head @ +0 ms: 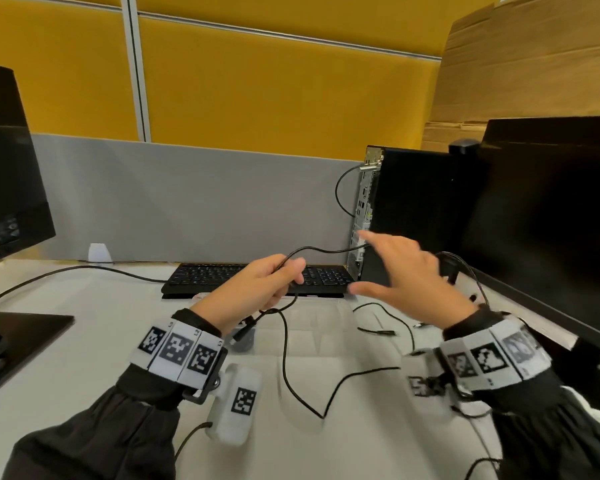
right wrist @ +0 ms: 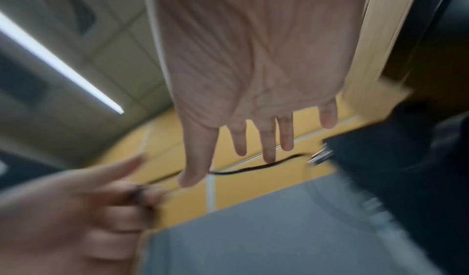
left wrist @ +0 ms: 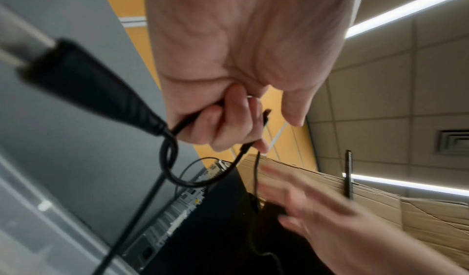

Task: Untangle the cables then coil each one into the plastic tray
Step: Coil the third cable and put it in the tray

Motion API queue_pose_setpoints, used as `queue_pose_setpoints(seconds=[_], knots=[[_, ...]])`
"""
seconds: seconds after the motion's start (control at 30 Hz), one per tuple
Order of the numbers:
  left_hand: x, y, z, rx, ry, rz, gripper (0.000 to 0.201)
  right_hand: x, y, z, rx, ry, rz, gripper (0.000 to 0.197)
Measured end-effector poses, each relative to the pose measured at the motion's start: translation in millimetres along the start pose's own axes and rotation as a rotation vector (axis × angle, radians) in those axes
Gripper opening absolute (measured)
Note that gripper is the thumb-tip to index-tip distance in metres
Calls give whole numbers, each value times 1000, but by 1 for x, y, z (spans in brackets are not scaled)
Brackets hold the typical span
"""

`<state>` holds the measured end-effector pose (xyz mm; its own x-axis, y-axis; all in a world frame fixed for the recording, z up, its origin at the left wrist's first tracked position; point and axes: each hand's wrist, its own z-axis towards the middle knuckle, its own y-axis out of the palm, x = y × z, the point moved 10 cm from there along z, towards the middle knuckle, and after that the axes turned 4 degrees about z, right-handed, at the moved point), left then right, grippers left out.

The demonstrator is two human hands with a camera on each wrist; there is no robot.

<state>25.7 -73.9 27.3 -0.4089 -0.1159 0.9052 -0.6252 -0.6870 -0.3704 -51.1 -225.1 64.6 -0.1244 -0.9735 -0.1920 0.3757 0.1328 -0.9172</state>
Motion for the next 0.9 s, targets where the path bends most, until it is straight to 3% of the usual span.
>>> queue_pose_setpoints(seconds=[0.07, 0.13, 0.2, 0.27, 0.43, 0.5, 0.6, 0.7, 0.8, 0.9], knots=[[9, 11, 1, -29, 16, -91, 43, -49, 10, 2, -41, -170, 152, 57], [18, 16, 2, -44, 61, -145, 45, -74, 6, 4, 6, -304, 290, 27], [22, 10, 2, -4, 81, -148, 38, -78, -6, 9, 92, -358, 424, 18], [20, -1, 3, 48, 79, -150, 30, -61, -23, 14, 240, -321, 529, 22], [17, -19, 5, 83, 123, -131, 28, 31, -83, -1, 871, -65, 733, 21], [21, -19, 6, 72, 137, -117, 27, 52, -87, -6, 961, 38, 701, 22], [26, -20, 6, 89, 144, -134, 26, 38, -68, 8, 779, 91, 549, 24], [32, -26, 2, 122, 168, -148, 26, -2, -42, 22, 501, 107, 233, 49], [44, -34, -5, 154, 234, -162, 27, -50, -33, 19, 410, -26, 128, 62], [56, -38, -11, 152, 288, -193, 29, -71, -15, 20, 342, -106, 188, 73]])
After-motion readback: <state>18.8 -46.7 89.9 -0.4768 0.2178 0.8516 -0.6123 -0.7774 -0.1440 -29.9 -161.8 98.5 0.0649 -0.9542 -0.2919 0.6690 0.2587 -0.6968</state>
